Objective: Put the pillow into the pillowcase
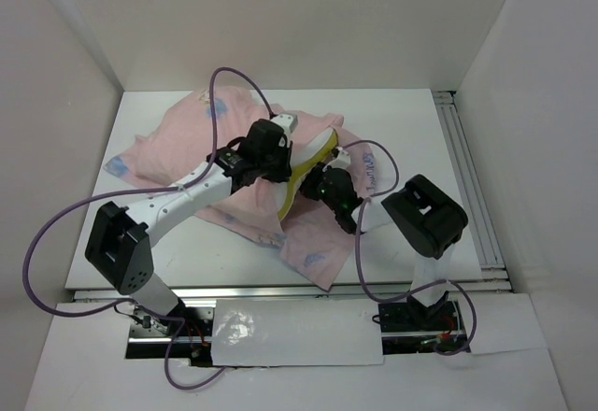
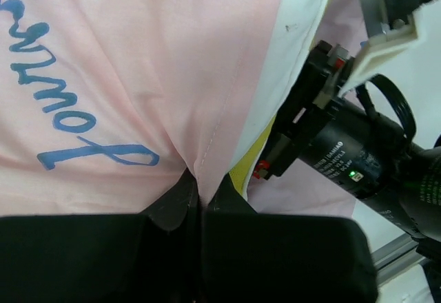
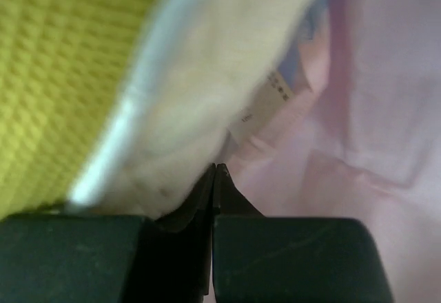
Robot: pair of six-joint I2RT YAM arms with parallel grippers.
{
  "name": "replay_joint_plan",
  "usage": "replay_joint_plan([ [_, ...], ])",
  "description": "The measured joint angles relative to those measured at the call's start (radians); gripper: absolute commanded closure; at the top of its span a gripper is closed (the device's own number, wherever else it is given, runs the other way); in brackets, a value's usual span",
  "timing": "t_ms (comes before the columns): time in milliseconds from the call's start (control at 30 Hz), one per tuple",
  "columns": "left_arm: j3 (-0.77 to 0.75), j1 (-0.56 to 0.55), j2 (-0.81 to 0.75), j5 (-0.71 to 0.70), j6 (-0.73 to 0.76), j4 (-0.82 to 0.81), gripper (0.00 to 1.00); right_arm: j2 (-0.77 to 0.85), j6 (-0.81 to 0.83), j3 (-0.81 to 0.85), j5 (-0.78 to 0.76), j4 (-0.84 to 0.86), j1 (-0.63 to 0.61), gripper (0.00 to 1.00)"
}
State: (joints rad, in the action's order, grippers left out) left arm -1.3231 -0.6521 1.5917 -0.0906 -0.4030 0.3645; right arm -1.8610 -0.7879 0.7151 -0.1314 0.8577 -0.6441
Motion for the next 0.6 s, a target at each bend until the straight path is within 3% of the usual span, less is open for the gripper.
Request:
replay_joint_plan([
  [200,0.038,0.041,-0.014,0.023,-0.043,-0.006,1.00,0.102,0.018,-0.129,-0.015,0.008,0.001,1.00],
  [333,0.073,0.070,-0.040,0.045,-0.050,-0.026,1.00,0.173,0.042,-0.132,-0.002,-0.008,0.007,1.00],
  [367,0.083,0.074,-0.051,0.050,-0.051,-0.030,1.00,0.174,0.046,-0.124,0.002,-0.010,0.005,0.91],
  [533,0.095,0.080,-0.098,0.073,-0.053,-0.037,1.00,0.142,0.050,-0.069,-0.006,-0.041,-0.025,0.67],
  [600,0.095,0.080,-0.103,0.084,-0.053,-0.043,1.00,0.112,0.038,-0.050,-0.013,-0.045,-0.042,0.53],
])
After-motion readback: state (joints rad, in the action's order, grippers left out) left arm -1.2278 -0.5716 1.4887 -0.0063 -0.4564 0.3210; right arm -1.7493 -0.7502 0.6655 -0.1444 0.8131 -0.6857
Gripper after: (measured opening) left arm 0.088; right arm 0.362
